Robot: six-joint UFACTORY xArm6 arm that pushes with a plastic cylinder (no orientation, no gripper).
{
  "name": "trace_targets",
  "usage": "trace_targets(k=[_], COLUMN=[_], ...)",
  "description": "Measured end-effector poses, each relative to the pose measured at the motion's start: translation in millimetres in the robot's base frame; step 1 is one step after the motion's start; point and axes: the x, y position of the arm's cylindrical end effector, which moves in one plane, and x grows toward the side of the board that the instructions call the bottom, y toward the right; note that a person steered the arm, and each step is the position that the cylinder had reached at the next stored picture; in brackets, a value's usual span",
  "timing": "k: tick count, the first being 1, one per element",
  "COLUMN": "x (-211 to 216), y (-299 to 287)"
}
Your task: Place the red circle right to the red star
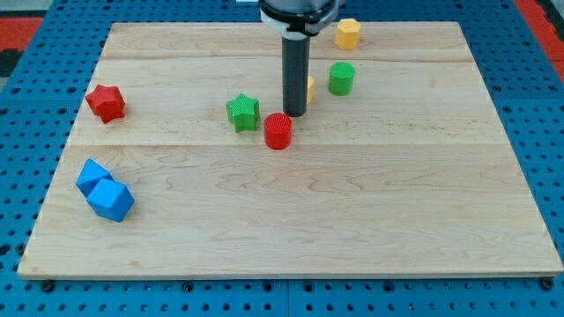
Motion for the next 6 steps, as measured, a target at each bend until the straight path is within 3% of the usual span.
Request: trace_targets(k=[1,2,3,4,5,6], x=[26,20,39,74,37,31], y=[-37,-47,20,3,-108,-158])
